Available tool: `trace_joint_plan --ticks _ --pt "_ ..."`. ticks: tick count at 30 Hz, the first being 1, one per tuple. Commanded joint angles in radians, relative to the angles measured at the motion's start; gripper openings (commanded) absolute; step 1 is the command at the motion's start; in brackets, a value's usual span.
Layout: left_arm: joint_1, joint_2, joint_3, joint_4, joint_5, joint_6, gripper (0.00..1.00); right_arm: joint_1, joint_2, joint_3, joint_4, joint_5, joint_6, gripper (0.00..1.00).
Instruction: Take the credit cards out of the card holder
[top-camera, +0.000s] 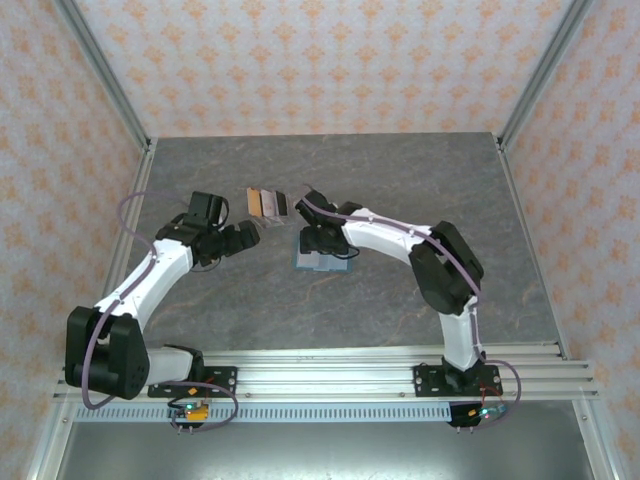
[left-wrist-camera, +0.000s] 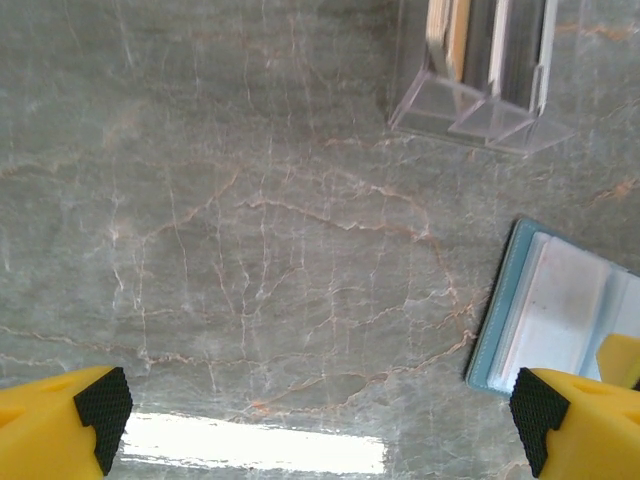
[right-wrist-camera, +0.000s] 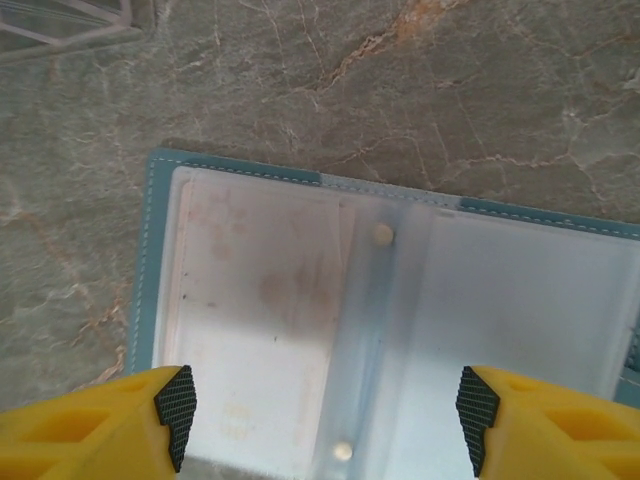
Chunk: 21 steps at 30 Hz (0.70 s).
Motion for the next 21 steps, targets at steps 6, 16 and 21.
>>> trace_joint_plan --ticks 6,16,21 --pt "0.007 0.042 -0.011 0.083 0.099 -0.052 1.0 0.007 0.123 0.108 -0.164 0.08 0.007 0.68" --pt "-0.014 0.1 -0.037 0.175 0.226 -0.084 0.9 -0.011 0.117 -0.011 -0.09 0.019 -0.004 0.55" --pt "-0.06 0.145 -0.033 0.231 0.267 -0.11 0.75 -0.032 0.091 -0.062 -0.042 -0.026 -0.016 0.49"
